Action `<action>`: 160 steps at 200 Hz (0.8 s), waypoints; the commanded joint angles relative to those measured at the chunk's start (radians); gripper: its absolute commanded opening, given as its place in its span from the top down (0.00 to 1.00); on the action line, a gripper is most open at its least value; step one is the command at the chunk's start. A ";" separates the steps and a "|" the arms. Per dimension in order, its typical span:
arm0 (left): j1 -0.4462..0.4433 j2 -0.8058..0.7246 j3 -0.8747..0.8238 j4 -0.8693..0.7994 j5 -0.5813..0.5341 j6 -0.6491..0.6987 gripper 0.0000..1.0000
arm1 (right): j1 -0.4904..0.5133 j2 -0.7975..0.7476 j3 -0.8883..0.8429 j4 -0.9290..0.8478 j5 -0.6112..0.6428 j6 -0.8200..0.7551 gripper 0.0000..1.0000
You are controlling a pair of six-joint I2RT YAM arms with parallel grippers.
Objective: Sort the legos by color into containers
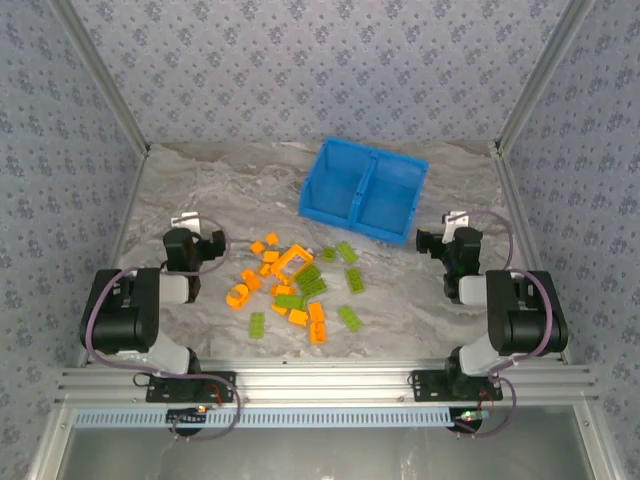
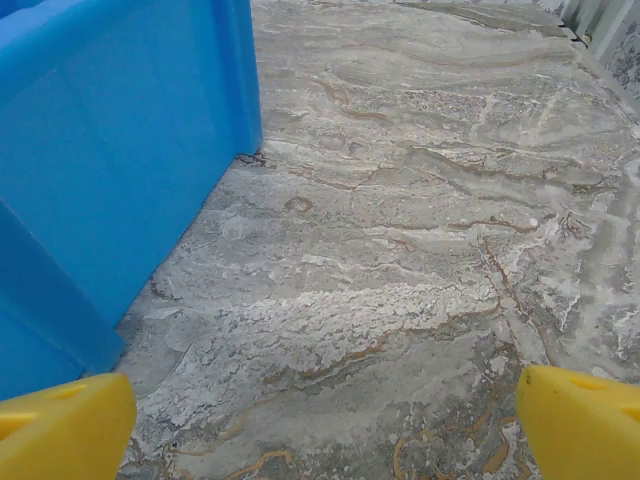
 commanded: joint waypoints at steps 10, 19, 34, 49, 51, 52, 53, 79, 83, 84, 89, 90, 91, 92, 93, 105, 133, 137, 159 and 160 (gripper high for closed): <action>0.003 -0.007 0.019 0.029 0.011 -0.002 0.01 | -0.008 0.005 0.021 -0.003 -0.015 0.009 0.00; 0.003 -0.008 0.019 0.028 0.011 -0.002 0.00 | -0.008 0.005 0.021 -0.004 -0.017 0.009 0.00; 0.003 -0.008 0.019 0.026 0.012 -0.002 0.01 | -0.008 0.005 0.021 -0.004 -0.017 0.009 0.00; 0.004 -0.008 0.019 0.027 0.012 -0.003 0.01 | -0.008 0.005 0.022 -0.004 -0.018 0.010 0.00; 0.003 -0.008 0.019 0.027 0.013 -0.002 0.00 | -0.008 0.004 0.022 -0.003 -0.018 0.010 0.00; 0.004 -0.008 0.019 0.027 0.013 -0.002 0.00 | -0.008 0.005 0.021 -0.004 -0.019 0.011 0.00; 0.003 -0.008 0.020 0.027 0.012 -0.002 0.01 | -0.008 0.005 0.022 -0.003 -0.019 0.011 0.00; 0.004 -0.008 0.019 0.027 0.012 -0.003 0.01 | -0.018 0.004 0.024 -0.006 -0.033 0.015 0.00; 0.003 -0.008 0.019 0.027 0.011 -0.002 0.01 | -0.017 0.004 0.023 -0.006 -0.032 0.015 0.00; 0.003 -0.008 0.019 0.027 0.012 -0.002 0.01 | -0.017 0.004 0.023 -0.006 -0.032 0.015 0.00; 0.003 -0.008 0.019 0.027 0.011 -0.002 0.01 | -0.015 0.003 0.022 -0.006 -0.030 0.013 0.00; 0.003 -0.008 0.019 0.027 0.011 -0.003 0.00 | -0.015 0.003 0.021 -0.006 -0.028 0.013 0.00; 0.003 -0.008 0.019 0.027 0.011 -0.003 0.01 | -0.015 0.003 0.021 -0.006 -0.028 0.013 0.00; 0.003 -0.008 0.019 0.027 0.011 -0.002 0.01 | -0.015 0.003 0.022 -0.005 -0.027 0.013 0.00; 0.004 -0.008 0.019 0.027 0.011 -0.002 0.01 | -0.015 0.003 0.022 -0.005 -0.026 0.012 0.00; 0.004 -0.008 0.019 0.027 0.012 -0.003 0.00 | -0.010 -0.017 0.038 -0.045 -0.010 0.013 0.00; 0.003 -0.010 0.020 0.030 0.012 -0.001 0.01 | 0.018 -0.136 0.157 -0.370 0.079 0.049 0.00; 0.003 -0.014 0.027 0.014 0.012 -0.001 0.01 | 0.027 -0.158 0.162 -0.402 0.103 0.062 0.00; -0.002 -0.091 0.082 -0.148 0.029 0.010 0.01 | 0.079 -0.321 0.210 -0.644 0.181 0.249 0.00; -0.003 -0.097 0.083 -0.159 0.027 0.009 0.01 | 0.080 -0.324 0.215 -0.662 0.184 0.264 0.00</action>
